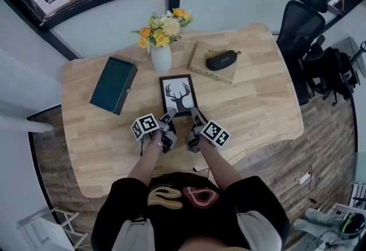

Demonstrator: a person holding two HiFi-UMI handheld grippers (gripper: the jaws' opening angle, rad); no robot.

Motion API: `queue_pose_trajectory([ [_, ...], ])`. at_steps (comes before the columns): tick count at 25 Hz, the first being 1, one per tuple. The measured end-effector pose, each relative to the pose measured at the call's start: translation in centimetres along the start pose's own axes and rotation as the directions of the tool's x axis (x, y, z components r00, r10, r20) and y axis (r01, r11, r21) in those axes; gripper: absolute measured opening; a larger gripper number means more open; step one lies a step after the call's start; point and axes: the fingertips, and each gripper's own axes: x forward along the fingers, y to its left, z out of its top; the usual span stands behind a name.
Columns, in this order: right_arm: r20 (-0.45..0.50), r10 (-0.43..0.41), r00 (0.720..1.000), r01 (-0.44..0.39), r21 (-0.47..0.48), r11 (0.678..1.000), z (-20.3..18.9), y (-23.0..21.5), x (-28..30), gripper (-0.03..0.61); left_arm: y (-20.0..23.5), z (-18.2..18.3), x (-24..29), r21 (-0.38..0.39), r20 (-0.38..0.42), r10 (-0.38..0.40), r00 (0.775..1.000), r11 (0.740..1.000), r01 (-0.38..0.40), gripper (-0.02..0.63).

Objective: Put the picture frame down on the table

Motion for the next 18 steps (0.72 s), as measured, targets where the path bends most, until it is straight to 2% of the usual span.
queue_pose_trajectory([
  [6,-0.018,-0.015,1.0,0.014,-0.053,0.999,0.3,-0.3,0.7,0.137,-0.1,0.4,0.5,0.01,0.01,0.022,1.0,1.0,-0.022,0.089],
  [11,-0.043,-0.033,0.999,0.028,-0.102,0.994,0.3,-0.5,1.3,0.138,0.5,0.7,1.0,0.05,0.022,0.058,0.998,0.997,-0.059,0.097],
  [15,-0.059,-0.046,0.997,0.038,-0.125,0.991,0.0,-0.6,1.4,0.141,1.2,0.6,1.1,0.061,0.016,0.087,0.996,0.994,-0.088,0.172],
  [18,-0.057,-0.048,0.997,0.041,-0.118,0.992,-0.2,-0.5,1.6,0.141,1.1,1.0,0.8,0.064,0.026,0.089,0.996,0.994,-0.09,0.191],
])
